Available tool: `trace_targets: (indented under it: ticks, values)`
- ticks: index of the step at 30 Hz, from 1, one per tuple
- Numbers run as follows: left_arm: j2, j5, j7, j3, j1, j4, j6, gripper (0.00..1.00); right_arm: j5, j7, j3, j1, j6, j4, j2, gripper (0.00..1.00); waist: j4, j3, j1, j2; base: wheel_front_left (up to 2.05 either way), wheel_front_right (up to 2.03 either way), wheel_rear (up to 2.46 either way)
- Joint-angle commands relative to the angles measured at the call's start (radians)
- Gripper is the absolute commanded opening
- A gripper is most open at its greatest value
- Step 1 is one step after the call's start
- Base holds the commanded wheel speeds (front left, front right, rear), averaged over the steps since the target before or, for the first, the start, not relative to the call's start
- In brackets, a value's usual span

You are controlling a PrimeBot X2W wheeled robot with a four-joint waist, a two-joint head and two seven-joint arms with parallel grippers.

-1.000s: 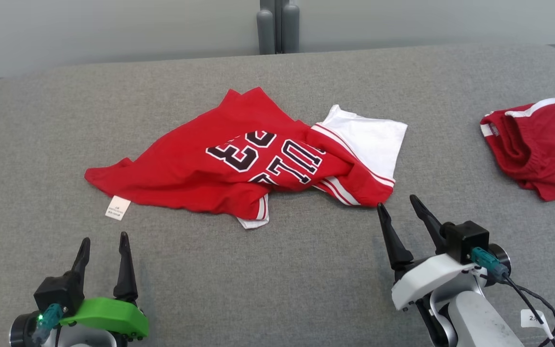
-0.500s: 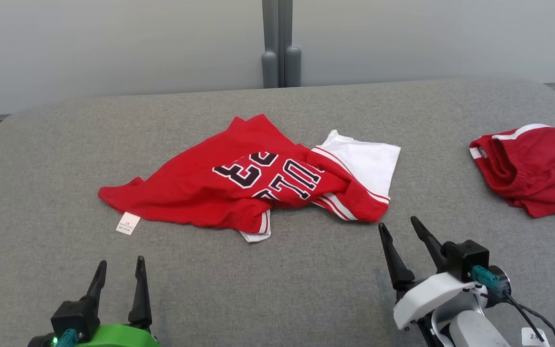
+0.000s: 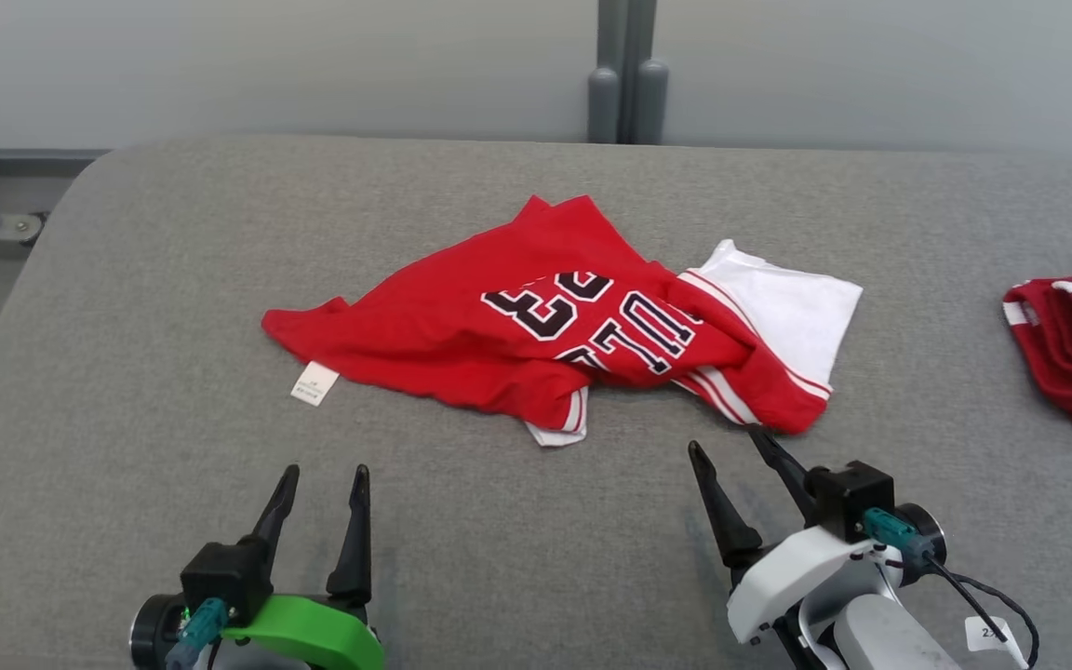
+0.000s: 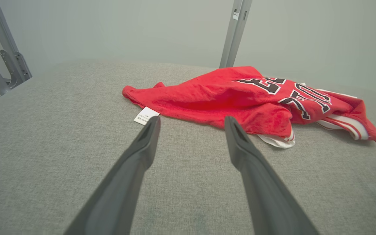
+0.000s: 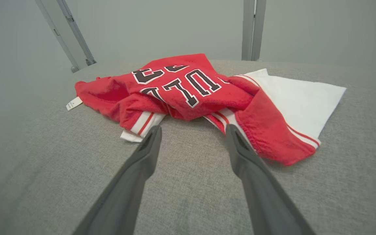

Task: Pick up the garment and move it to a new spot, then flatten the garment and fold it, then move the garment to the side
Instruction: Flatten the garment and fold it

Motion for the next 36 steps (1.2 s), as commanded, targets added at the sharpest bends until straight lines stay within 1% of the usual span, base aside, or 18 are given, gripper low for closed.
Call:
trace_targets:
  ticks: [1, 5, 9, 12, 15, 18, 23, 29, 30, 32, 33, 36]
  values:
    - [0.004, -0.002, 0.000, -0.007, -0.016, 0.000, 0.004, 1.00, 0.011, 0.000, 0.003, -0.023, -0.002, 0.006, -0.003, 1.00, 0.107, 0.046, 0.0000, 0.0000, 0.00, 0.00, 0.00]
    - [0.004, -0.004, 0.000, -0.045, -0.024, 0.010, 0.002, 1.00, 0.010, 0.000, -0.011, -0.039, -0.002, 0.042, -0.003, 1.00, 0.211, 0.068, 0.0000, 0.0000, 0.00, 0.00, 0.00]
    - [0.003, -0.010, 0.000, -0.048, -0.014, 0.013, 0.004, 1.00, 0.001, 0.000, -0.021, -0.054, -0.002, 0.100, -0.003, 1.00, 0.300, 0.086, 0.0000, 0.0000, 0.00, 0.00, 0.00]
    - [0.002, -0.016, 0.000, -0.050, 0.002, 0.020, 0.004, 1.00, 0.055, 0.000, -0.038, -0.057, -0.002, 0.128, -0.004, 1.00, 0.349, 0.099, 0.0000, 0.0000, 0.00, 0.00, 0.00]
    - [0.002, -0.017, 0.000, -0.065, 0.005, 0.021, 0.002, 1.00, 0.090, 0.000, -0.056, -0.066, -0.001, 0.146, -0.004, 1.00, 0.378, 0.116, 0.0000, 0.0000, 0.00, 0.00, 0.00]
    - [0.002, -0.029, 0.000, -0.084, 0.001, 0.017, 0.004, 1.00, 0.098, 0.000, -0.076, -0.077, -0.001, 0.163, -0.004, 1.00, 0.399, 0.132, 0.0000, 0.0000, 0.00, 0.00, 0.00]
    - [0.002, -0.043, 0.000, -0.123, -0.025, 0.014, 0.009, 1.00, 0.075, 0.000, -0.112, -0.102, -0.001, 0.191, -0.005, 1.00, 0.421, 0.155, 0.0000, 0.0000, 0.00, 0.00, 0.00]
    - [0.003, -0.057, 0.000, -0.142, -0.029, 0.012, 0.022, 1.00, 0.038, 0.003, -0.146, -0.123, -0.001, 0.272, -0.005, 1.00, 0.425, 0.168, 0.0000, 0.0000, 0.00, 0.00, 0.00]
    - [0.003, -0.059, 0.000, -0.142, -0.026, 0.016, 0.022, 1.00, 0.035, 0.005, -0.145, -0.128, -0.001, 0.282, -0.005, 0.89, 0.425, 0.169, 0.0000, 0.0000, 0.00, 0.00, 0.00]
    - [0.003, -0.059, 0.000, -0.141, -0.021, 0.025, 0.020, 1.00, 0.019, 0.006, -0.150, -0.132, -0.001, 0.299, -0.004, 0.03, 0.425, 0.170, 0.0000, 0.0000, 0.00, 0.00, 0.00]
    - [0.003, -0.059, 0.000, -0.141, -0.019, 0.029, 0.019, 1.00, 0.012, 0.006, -0.153, -0.130, -0.001, 0.304, -0.004, 0.00, 0.424, 0.167, 0.0000, 0.0000, 0.00, 0.00, 0.00]
    - [0.003, -0.052, 0.000, -0.139, -0.011, 0.042, 0.012, 1.00, -0.007, 0.006, -0.160, -0.110, -0.001, 0.300, -0.004, 0.00, 0.411, 0.150, 0.0000, 0.0000, 0.00, 0.00, 0.00]
